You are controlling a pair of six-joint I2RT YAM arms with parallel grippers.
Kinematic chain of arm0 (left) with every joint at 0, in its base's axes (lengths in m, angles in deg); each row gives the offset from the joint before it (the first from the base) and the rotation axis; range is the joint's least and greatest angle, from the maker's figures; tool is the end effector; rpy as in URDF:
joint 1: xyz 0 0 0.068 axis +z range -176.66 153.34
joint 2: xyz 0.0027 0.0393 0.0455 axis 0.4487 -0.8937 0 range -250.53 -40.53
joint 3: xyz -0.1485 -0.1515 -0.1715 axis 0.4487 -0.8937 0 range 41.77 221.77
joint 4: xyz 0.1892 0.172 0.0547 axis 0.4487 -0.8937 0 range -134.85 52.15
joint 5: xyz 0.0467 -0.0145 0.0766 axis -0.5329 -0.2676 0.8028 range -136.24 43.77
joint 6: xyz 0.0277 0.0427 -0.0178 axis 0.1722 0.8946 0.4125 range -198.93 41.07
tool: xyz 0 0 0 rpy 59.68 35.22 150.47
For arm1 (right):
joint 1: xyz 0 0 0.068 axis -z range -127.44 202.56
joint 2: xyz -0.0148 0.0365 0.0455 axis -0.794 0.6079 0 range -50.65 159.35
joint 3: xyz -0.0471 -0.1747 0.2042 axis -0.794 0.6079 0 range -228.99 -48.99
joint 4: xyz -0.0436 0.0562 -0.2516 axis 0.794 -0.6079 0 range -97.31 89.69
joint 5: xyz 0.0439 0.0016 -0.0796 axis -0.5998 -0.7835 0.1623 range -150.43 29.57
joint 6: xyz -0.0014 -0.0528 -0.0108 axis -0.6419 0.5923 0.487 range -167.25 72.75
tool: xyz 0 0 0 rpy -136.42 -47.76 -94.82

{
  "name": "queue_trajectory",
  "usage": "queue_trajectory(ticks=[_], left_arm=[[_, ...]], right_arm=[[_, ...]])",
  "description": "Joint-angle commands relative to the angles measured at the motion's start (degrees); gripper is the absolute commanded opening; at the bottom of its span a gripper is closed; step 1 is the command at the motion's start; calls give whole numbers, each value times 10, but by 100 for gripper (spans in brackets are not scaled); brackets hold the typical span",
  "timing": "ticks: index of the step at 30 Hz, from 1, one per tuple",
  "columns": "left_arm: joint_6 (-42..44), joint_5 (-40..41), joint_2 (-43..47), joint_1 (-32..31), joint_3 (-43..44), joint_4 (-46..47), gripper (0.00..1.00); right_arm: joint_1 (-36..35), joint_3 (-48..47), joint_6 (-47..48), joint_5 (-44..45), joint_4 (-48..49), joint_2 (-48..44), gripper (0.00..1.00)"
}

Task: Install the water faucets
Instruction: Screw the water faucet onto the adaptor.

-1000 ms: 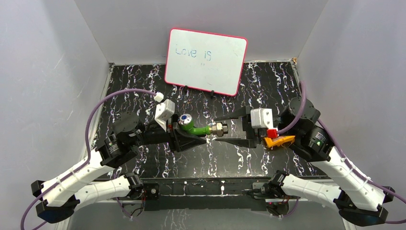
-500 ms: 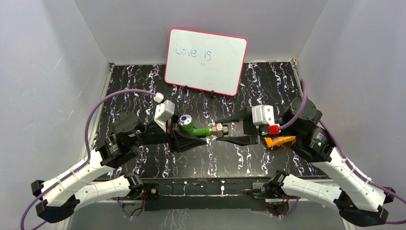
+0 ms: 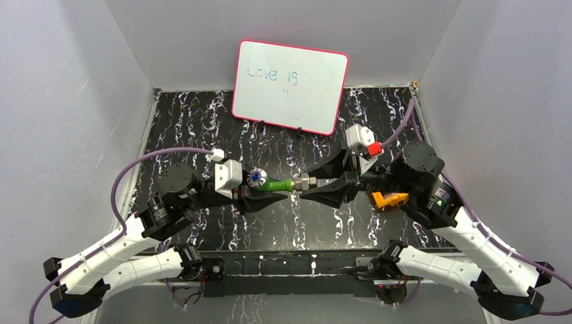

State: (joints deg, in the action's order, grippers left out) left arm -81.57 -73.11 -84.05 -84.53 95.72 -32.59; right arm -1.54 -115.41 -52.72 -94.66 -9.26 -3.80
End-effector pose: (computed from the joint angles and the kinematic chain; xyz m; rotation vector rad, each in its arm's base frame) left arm 0.0718 -0.1445 0.4273 1.0123 1.0082 -1.1869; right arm 0.0728 0.1348 0.4639 -1.0859 1.0985 1.2536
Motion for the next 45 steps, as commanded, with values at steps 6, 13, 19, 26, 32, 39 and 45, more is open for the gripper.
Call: queue_trajectory(ticks=[6,13,19,26,32,39,45], left_arm=[[185,25,14,-2,-7,112,0],[293,27,24,-2,-37,151,0],[312,32,24,-2,-44,157,0],[300,35,30,-2,-50,156,0],[257,39,34,-1,-51,148,0],[114,68,42,-1,-64,169,0],[-68,76,31,-1,-58,169,0]], right_arm=[[-5,-19,-247,69,39,8,0],[-5,-26,-388,117,32,12,0],[-4,-15,-431,147,22,4,0],[-4,-23,-399,146,29,3,45],[-4,5,-345,150,135,-28,74],[-4,10,-201,137,159,-60,78],[-4,-20,12,75,90,-91,77]])
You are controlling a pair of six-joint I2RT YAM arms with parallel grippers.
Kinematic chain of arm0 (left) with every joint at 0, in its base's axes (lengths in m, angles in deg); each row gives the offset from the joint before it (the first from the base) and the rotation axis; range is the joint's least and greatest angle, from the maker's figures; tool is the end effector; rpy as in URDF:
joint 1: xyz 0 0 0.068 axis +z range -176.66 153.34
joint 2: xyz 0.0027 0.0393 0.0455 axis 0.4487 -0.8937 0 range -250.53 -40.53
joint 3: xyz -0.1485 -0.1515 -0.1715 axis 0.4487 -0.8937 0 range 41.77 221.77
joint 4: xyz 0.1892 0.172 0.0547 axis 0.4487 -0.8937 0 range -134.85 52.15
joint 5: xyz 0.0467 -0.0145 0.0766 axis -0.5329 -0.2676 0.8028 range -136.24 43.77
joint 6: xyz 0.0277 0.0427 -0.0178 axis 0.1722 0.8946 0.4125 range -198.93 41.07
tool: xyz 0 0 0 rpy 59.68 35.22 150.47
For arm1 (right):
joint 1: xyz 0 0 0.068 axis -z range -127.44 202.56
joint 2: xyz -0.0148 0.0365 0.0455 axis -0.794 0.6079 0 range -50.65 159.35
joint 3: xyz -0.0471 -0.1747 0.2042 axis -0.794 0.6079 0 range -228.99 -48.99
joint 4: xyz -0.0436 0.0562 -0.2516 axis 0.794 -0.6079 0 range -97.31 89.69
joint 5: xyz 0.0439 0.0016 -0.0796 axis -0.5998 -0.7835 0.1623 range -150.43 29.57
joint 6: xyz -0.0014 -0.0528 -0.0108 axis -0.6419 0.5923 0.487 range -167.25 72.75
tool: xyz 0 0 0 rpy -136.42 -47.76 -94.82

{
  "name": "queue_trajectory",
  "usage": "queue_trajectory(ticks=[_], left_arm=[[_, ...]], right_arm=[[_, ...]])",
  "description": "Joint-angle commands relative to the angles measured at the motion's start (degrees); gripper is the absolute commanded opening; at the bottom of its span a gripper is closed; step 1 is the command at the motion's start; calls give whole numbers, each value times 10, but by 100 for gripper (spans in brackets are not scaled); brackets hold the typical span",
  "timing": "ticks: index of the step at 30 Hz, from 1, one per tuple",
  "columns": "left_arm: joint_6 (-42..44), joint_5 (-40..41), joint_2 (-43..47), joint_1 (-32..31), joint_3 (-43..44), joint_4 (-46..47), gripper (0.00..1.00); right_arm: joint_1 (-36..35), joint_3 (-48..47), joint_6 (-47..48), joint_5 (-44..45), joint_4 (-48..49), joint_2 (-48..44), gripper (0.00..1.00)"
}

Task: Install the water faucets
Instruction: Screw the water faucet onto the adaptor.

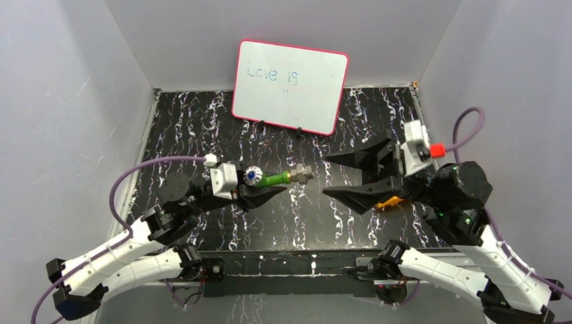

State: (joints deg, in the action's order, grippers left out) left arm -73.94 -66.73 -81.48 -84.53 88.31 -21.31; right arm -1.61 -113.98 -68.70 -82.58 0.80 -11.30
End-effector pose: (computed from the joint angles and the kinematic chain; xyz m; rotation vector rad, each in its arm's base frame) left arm 0.0736 -0.1405 0.4106 0.9235 0.8773 -1.0129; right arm 0.0513 0.0941 0.4892 -0.7005 1.0388 1.3730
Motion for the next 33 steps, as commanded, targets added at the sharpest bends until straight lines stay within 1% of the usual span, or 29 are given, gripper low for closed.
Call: queue_trajectory(ticks=[1,6,11,17,20,24,29,33], left_arm=[[-162,9,3,-1,21,48,0],[-248,-18,-7,-2,36,40,0],[-280,-49,-19,-1,57,8,0],[-296,-72,-29,-1,70,3,0],[-298,-89,-40,-1,81,-10,0],[-306,-100,-50,-1,84,-5,0],[-313,-102,-53,-1,85,-5,0],[-330,-99,-55,-1,83,0,0]], right_arm=[[-4,-41,198,-59,-31,-17,77],[-4,-67,308,-97,-91,-15,77],[-4,-88,370,-129,-139,5,77],[-3,-87,403,-154,-177,27,78],[-3,-72,406,-149,-164,25,78],[-3,-51,406,-147,-143,20,79],[-4,-52,429,-145,-164,28,80],[-4,-39,463,-124,-175,27,79]])
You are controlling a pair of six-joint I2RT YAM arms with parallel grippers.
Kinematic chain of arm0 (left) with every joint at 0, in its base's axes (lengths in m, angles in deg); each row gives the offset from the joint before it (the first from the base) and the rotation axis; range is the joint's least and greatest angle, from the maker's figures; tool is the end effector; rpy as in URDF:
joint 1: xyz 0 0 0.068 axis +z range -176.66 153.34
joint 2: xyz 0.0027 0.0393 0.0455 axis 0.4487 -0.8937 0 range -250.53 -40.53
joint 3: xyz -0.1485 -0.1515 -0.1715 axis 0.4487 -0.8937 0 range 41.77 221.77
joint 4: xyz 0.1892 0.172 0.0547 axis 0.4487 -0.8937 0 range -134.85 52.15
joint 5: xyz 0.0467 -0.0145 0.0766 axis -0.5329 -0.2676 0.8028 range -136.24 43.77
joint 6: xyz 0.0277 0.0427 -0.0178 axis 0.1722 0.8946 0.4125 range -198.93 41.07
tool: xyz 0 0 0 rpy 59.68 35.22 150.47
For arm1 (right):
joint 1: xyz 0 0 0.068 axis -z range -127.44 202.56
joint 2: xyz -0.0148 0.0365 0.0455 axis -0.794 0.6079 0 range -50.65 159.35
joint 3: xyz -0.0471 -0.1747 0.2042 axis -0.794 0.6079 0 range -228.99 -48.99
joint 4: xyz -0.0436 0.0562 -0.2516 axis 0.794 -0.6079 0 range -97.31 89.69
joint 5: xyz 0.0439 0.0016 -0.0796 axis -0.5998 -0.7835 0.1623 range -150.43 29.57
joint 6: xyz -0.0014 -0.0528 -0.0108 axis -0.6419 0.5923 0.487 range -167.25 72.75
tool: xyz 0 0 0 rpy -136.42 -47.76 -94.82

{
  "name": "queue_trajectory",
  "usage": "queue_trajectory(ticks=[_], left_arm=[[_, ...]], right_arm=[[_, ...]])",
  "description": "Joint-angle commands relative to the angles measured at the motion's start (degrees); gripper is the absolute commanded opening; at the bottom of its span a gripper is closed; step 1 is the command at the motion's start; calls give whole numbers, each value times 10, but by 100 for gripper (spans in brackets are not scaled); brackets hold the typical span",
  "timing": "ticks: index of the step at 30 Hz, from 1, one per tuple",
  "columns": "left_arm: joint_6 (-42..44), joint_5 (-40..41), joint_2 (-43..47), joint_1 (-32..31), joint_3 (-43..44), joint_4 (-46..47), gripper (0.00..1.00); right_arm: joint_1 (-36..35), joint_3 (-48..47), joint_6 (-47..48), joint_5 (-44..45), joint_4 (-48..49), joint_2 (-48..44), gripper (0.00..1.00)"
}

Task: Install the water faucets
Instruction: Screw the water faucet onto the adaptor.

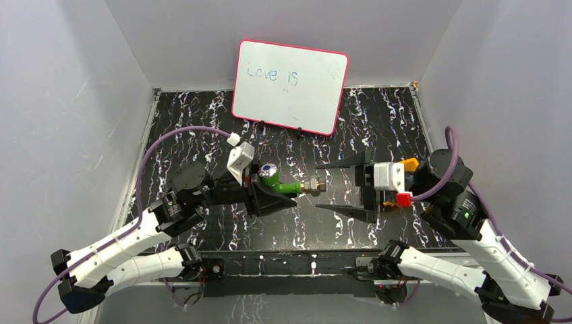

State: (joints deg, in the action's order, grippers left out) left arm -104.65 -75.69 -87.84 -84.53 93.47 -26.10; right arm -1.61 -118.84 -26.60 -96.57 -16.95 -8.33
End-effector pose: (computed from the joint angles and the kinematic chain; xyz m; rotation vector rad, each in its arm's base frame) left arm 0.0818 -0.1631 0.4154 0.8712 1.2280 -1.5385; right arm 0.0504 0.1058 0.4772 -1.2699 0.7642 0.9118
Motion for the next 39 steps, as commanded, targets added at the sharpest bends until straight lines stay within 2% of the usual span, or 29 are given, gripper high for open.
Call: queue_trajectory(ticks=[1,10,24,39], left_arm=[[-28,-9,9,-1,30,51,0],[-41,-8,7,-1,29,53,0],[-54,-10,2,-1,32,50,0],[-63,-14,-5,-2,31,62,0]], right_arm=[[-3,15,54,20,2,-6,79],[-4,36,77,23,9,-14,77],[-4,35,77,7,11,2,64],[-3,32,19,8,14,8,18]])
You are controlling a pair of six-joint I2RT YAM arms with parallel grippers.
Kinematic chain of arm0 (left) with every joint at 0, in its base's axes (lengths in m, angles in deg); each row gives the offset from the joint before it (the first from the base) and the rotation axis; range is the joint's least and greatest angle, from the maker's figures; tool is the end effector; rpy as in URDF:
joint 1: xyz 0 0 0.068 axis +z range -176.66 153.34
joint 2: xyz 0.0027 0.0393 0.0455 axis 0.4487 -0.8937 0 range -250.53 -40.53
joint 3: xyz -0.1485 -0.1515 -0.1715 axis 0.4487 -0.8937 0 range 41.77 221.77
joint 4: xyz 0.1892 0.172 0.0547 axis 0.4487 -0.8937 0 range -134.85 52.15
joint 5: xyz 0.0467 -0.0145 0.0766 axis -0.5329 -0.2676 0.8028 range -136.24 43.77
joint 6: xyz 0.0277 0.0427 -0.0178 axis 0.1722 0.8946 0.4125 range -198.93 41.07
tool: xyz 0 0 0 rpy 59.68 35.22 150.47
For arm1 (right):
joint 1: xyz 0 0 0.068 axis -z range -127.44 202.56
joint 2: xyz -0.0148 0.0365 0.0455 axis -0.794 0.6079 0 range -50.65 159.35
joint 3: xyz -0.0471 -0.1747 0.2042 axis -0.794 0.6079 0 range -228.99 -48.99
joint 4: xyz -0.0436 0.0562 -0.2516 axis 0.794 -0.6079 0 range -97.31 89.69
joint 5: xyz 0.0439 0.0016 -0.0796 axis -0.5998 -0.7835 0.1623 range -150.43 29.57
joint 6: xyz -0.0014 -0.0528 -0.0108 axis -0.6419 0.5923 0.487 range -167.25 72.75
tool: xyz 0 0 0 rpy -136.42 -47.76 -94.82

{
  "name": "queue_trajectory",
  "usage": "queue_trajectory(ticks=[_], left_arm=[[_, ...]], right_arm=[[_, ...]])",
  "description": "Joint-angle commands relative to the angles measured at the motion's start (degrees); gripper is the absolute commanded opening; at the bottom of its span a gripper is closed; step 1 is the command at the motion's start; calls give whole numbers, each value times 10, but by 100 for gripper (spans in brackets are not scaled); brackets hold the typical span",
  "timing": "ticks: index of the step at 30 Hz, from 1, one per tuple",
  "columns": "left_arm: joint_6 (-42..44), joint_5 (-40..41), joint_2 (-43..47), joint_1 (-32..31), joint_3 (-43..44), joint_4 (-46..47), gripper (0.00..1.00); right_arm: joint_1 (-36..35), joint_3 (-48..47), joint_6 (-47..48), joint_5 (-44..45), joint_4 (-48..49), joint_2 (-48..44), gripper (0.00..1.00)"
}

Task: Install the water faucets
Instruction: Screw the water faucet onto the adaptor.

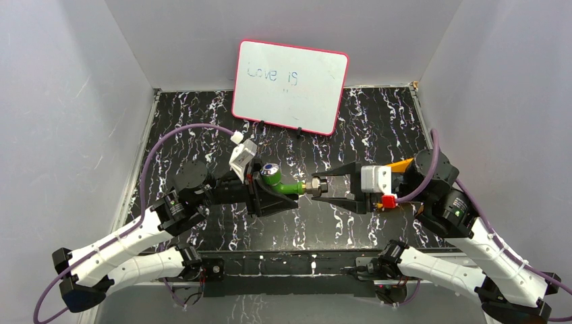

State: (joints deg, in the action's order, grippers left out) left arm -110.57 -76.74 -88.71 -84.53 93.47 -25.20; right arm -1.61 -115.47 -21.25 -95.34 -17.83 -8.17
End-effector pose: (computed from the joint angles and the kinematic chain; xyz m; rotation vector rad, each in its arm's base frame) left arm 0.0834 -0.1666 0.4144 0.8369 1.2853 -1.6301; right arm 0.0579 0.1152 0.4580 -1.3230 0.7798 0.8366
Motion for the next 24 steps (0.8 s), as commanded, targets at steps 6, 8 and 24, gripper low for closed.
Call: queue_trajectory(ticks=[6,8,24], left_arm=[[31,16,0,-1,53,23,0],[59,26,1,-2,61,12,0],[360,33,37,-2,84,-37,0]], right_arm=[[-3,-43,-116,-15,-4,46,12],[-4,-36,-153,-21,22,50,9],[-3,-1,-444,22,140,73,0]])
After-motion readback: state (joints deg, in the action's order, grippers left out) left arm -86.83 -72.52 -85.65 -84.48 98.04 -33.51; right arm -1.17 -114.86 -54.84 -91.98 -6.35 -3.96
